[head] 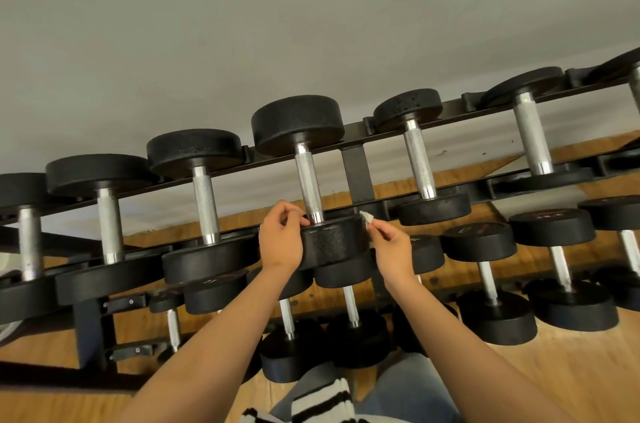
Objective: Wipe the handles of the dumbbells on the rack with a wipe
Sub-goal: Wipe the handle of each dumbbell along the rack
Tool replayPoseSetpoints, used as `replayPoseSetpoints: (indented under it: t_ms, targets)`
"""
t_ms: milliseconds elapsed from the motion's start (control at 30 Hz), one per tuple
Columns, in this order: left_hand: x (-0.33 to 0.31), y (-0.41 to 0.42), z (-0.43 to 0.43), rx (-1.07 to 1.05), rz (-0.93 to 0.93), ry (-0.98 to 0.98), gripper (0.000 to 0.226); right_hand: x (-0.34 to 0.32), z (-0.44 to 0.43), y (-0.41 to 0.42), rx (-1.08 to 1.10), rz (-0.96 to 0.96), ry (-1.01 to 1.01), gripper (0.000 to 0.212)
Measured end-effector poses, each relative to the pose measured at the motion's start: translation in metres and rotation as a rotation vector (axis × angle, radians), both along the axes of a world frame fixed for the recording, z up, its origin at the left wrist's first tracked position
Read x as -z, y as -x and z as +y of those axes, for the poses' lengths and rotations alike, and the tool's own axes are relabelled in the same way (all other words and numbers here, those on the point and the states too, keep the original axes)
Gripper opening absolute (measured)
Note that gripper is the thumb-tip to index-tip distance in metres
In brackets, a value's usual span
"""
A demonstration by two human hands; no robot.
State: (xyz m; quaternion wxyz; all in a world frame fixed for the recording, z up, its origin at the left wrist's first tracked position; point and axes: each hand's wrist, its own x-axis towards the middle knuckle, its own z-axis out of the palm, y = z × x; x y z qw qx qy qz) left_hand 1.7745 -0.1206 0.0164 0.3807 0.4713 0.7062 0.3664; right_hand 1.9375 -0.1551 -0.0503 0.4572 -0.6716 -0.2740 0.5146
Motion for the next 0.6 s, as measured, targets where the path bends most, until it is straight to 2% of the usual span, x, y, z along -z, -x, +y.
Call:
replayPoseSetpoints:
  t_ms: [300, 467, 600]
  targets:
    - [0.002, 0.002, 0.000, 0.004, 0.003, -0.001, 0.021, 0.004, -0.009, -0.013, -0.137, -0.181, -0.079, 0.020]
    - [0.002, 0.002, 0.000, 0.004, 0.005, -0.007, 0.022, 0.000, -0.008, -0.010, -0.109, -0.177, -0.188, 0.033]
    - [0.002, 0.002, -0.001, 0.005, 0.013, -0.005, 0.022, 0.001, -0.016, -0.013, -0.108, -0.141, -0.243, 0.028]
